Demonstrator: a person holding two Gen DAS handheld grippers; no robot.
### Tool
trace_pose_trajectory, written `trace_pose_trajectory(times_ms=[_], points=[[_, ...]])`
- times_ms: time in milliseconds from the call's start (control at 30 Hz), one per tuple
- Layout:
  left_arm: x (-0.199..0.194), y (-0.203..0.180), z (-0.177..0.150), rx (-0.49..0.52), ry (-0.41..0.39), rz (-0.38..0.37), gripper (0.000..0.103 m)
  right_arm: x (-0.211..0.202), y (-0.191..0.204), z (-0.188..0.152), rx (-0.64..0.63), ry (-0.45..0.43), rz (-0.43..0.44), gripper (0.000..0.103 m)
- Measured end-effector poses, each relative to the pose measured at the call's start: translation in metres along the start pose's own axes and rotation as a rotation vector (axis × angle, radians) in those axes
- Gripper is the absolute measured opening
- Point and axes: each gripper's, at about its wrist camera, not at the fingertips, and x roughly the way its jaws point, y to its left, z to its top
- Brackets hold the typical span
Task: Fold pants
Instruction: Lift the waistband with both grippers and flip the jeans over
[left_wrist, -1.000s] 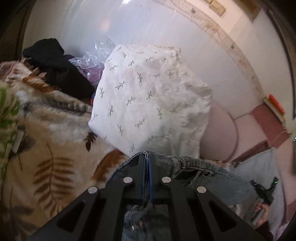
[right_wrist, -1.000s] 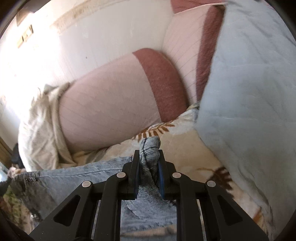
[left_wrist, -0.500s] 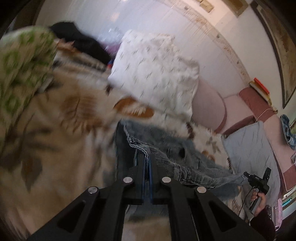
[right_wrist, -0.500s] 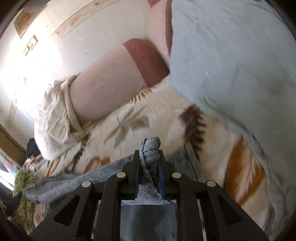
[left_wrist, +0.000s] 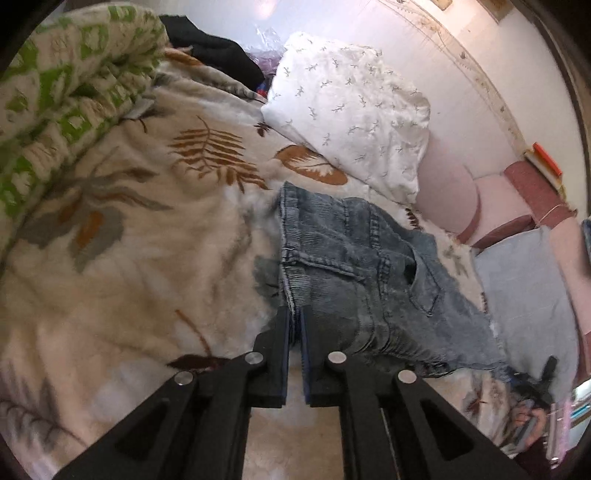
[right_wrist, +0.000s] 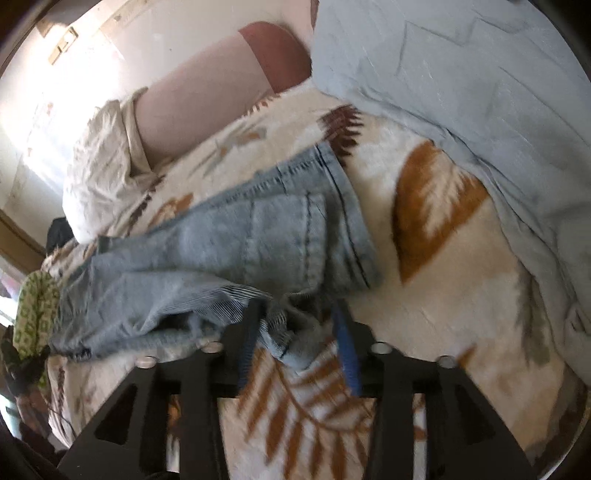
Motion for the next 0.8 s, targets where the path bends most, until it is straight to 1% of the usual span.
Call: trace_pose_trajectory(times_ms=[67,100,133,200,267,333,467,533,633,700,733,767,800], points=[[-0.008,0.002,-0.001,-0.008,-0.026,0.056,0.010,-0.008,-0.003,0.001,-0.007,-0.005,0.002,0.048],[-0.013,0.004,-0.001,-0.015,-0.044,0.081,0.010,-0.015,-0.003,0.005,-0.009,-0.028,0.007,0.048],[-0.019,0.006,0.000,-0.028,-0.066,0.096,0.010,-0.024,-0.004,0.012,-0.003,-0.057,0.027,0.051],[-0.029,0.008,0.003,-0.054,-0.106,0.098,0.010,-0.035,-0.004,0.026,0.017,-0.102,0.075,0.055],[-0.036,-0.002,0.006,-0.043,-0.137,0.085,0.010,-0.037,-0.002,0.042,0.031,-0.119,0.103,0.056],[-0.034,-0.020,0.009,-0.012,-0.140,0.051,0.010,-0.027,0.002,0.059,0.035,-0.113,0.106,0.056],[-0.010,-0.069,0.013,0.067,-0.114,-0.034,0.010,0.014,0.002,0.083,0.056,-0.034,0.080,0.056],[0.007,-0.093,0.012,0.103,-0.088,-0.074,0.010,0.035,-0.002,0.090,0.066,0.001,0.040,0.055],[0.035,-0.121,0.004,0.153,-0.046,-0.099,0.010,0.058,-0.007,0.092,0.081,0.052,0.029,0.052],[0.049,-0.129,-0.003,0.176,-0.020,-0.101,0.010,0.070,-0.010,0.090,0.086,0.086,0.021,0.051],[0.057,-0.131,-0.007,0.184,-0.006,-0.103,0.010,0.073,-0.010,0.090,0.081,0.093,0.022,0.046],[0.064,-0.130,-0.012,0.188,0.011,-0.103,0.010,0.075,-0.009,0.090,0.070,0.101,0.023,0.031],[0.070,-0.130,-0.016,0.195,0.030,-0.100,0.010,0.076,-0.008,0.090,0.055,0.110,0.015,0.026]])
